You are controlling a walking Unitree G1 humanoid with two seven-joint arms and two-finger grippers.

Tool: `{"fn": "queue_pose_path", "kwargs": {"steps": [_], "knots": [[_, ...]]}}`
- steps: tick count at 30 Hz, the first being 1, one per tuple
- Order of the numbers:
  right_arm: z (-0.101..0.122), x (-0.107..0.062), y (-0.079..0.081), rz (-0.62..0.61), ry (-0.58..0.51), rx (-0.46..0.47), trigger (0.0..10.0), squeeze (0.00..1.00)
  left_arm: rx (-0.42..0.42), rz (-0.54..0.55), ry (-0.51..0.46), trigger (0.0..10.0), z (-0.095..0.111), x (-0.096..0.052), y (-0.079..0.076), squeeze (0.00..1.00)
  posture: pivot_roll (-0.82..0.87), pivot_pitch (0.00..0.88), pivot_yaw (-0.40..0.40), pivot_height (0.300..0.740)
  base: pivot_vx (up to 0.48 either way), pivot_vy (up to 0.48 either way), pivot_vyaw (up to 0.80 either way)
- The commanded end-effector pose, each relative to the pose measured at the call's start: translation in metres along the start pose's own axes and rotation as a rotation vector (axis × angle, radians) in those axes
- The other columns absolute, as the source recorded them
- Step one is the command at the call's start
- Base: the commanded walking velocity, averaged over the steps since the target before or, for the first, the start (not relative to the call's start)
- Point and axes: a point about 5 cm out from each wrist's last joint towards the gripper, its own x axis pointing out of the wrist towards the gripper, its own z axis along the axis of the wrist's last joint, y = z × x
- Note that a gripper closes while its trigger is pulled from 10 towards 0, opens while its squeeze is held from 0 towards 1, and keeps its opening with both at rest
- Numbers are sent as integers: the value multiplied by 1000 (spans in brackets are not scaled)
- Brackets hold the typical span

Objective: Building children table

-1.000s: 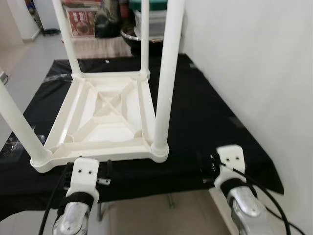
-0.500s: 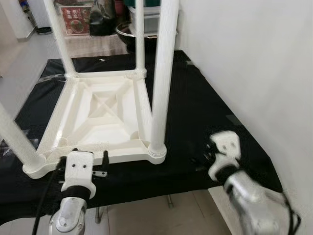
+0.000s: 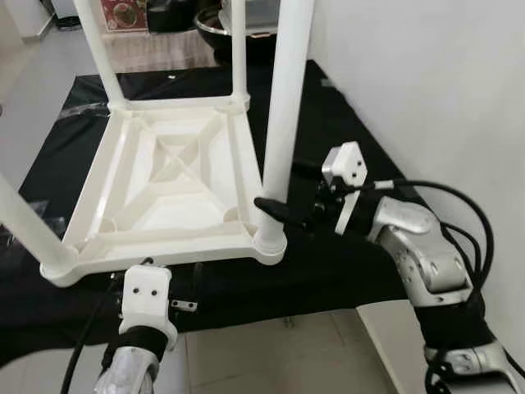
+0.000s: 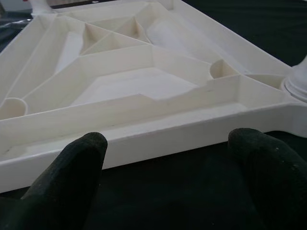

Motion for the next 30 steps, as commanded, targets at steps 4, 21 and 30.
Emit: {"fn": "queue_pose_path", "kwargs": {"steps": [4, 21, 30], "knots": [[1, 7, 0, 107, -17, 27, 10000, 0, 29, -42, 14, 10000, 1, -7, -5, 0, 45, 205, -77, 740, 0, 0, 0], [-11, -2, 8, 205, 62, 107, 0, 0, 15, -72, 25, 10000, 3, -12, -11, 0, 23, 223, -97, 740, 0, 0, 0], [-58, -46, 43, -808, 432, 166, 0, 0, 13, -75, 25, 10000, 2, -8, -8, 0, -8, 213, -87, 740, 0, 0, 0]]}}
